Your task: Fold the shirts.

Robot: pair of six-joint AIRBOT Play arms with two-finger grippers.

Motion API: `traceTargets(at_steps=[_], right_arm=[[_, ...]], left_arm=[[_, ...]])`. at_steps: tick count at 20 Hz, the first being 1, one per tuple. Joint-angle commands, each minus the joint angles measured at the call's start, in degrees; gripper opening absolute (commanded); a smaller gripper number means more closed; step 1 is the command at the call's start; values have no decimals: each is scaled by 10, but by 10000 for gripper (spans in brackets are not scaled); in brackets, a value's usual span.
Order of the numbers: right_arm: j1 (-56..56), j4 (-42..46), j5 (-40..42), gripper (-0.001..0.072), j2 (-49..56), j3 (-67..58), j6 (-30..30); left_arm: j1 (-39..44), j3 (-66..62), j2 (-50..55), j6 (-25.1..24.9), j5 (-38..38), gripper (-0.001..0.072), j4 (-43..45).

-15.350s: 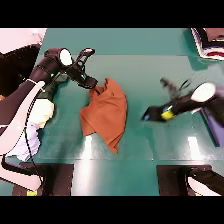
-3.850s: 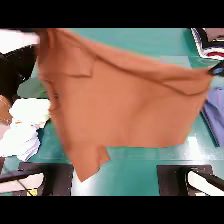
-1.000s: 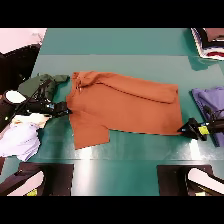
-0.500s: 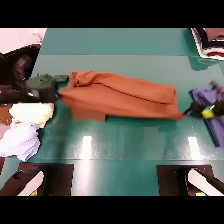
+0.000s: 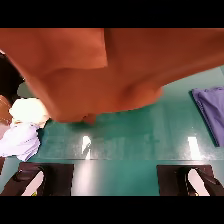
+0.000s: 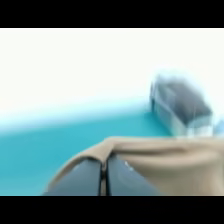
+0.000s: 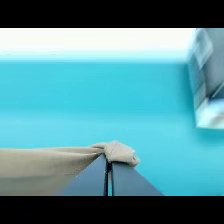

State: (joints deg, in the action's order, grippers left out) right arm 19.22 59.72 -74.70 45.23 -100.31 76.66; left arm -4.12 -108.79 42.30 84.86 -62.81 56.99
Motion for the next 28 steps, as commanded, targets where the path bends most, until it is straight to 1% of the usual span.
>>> traceTargets(at_steps=[1, 2, 3, 5, 7, 9, 11, 13, 15, 17, 19, 21, 24, 26, 28], right_arm=[[53, 4, -17, 13, -10, -123, 19], [59, 4, -32, 12, -2, -145, 20], [59, 3, -48, 12, 12, -163, 33], [48, 3, -79, 12, 44, -183, 45], [20, 3, -100, 12, 79, -160, 54], [-20, 7, -124, 12, 124, -114, 59], [-68, 64, -143, 12, 183, -67, 81], [-118, 137, -159, 12, 248, -25, 84], [-161, 196, -159, 12, 325, 8, 84], [-181, 205, -148, 12, 409, 12, 83], [-187, 203, -125, 12, 489, -21, 84], [-187, 193, -102, 12, 546, -70, 84], [-188, 193, -90, 12, 593, -133, 84], [-189, 193, -92, 12, 593, -142, 83], [-189, 194, -98, 12, 575, -112, 83]], left_arm=[[0, -122, 3, 22, 30, 24, 29], [0, -123, 4, 23, 34, 24, 31], [0, -122, 12, 23, 28, 24, 37], [0, -122, 45, 27, -1, 24, 52], [0, -103, 93, 35, -41, 25, 54], [0, -48, 143, 35, -79, 25, 38], [0, 14, 199, 35, -120, 26, 27], [0, 71, 259, 32, -143, 26, 23], [3, 118, 322, 32, -141, 26, 20], [13, 135, 395, 18, -126, 26, 23], [17, 132, 462, -10, -71, 26, 17], [17, 119, 508, -14, -13, 26, 16], [16, 109, 546, -17, 37, 26, 16], [16, 109, 549, -56, 20, 27, 16], [16, 109, 549, -75, -45, 26, 39]])
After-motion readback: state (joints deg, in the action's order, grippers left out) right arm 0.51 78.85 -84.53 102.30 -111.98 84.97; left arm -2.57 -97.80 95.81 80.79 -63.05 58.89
